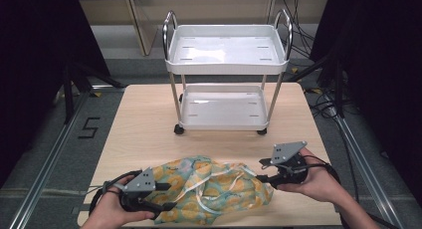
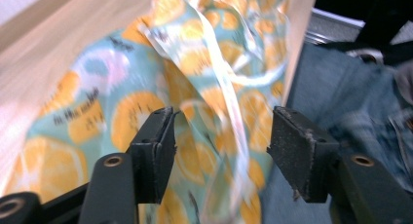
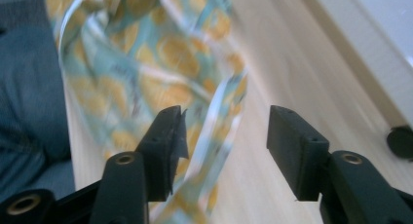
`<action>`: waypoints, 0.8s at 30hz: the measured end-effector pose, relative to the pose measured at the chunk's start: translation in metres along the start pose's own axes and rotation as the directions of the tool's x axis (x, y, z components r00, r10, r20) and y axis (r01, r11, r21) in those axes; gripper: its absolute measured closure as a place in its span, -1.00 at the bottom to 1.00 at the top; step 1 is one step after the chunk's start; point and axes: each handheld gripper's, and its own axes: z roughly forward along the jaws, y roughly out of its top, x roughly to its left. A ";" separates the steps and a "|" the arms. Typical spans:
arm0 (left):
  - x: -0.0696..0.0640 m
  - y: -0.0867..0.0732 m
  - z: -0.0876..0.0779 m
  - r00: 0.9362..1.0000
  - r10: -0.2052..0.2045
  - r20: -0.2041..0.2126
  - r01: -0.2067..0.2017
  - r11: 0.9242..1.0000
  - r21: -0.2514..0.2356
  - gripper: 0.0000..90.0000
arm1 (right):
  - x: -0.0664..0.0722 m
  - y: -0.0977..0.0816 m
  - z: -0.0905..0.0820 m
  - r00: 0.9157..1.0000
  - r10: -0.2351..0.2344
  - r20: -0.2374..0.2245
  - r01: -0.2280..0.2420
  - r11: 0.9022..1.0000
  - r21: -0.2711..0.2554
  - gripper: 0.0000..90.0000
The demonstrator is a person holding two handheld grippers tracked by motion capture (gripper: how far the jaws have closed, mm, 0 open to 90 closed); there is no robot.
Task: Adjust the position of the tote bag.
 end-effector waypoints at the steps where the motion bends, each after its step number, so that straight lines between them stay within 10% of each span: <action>1: 0.000 0.003 0.007 1.000 -0.005 -0.014 0.005 1.000 0.000 -0.06 | -0.002 0.003 0.002 1.000 0.002 0.000 -0.002 1.000 -0.009 0.03; 6: 0.002 0.010 0.033 1.000 0.012 -0.005 -0.012 0.998 0.054 0.05 | -0.005 0.014 0.026 0.999 0.041 -0.015 -0.040 0.999 0.021 0.13; 10: 0.000 0.011 0.046 0.999 0.019 0.029 -0.021 0.997 0.069 0.57 | -0.003 0.018 0.043 0.999 -0.002 -0.039 0.004 0.998 0.059 0.88; 13: -0.005 0.009 0.046 0.996 0.052 0.077 -0.059 0.994 0.088 0.85 | 0.007 0.017 0.041 0.993 -0.022 -0.112 0.030 0.997 0.065 1.00; 18: -0.018 0.001 0.049 0.974 0.151 0.168 -0.180 0.968 0.173 0.89 | 0.029 0.003 0.032 0.965 -0.073 -0.250 0.098 0.992 0.086 1.00; 20: -0.024 -0.004 0.055 0.966 0.163 0.203 -0.203 0.959 0.196 0.85 | 0.035 -0.007 0.036 0.934 -0.136 -0.329 0.184 0.976 0.117 1.00; 24: -0.029 -0.012 0.064 0.957 0.169 0.235 -0.225 0.945 0.239 0.80 | 0.048 -0.028 0.046 0.921 -0.132 -0.366 0.232 0.942 0.244 1.00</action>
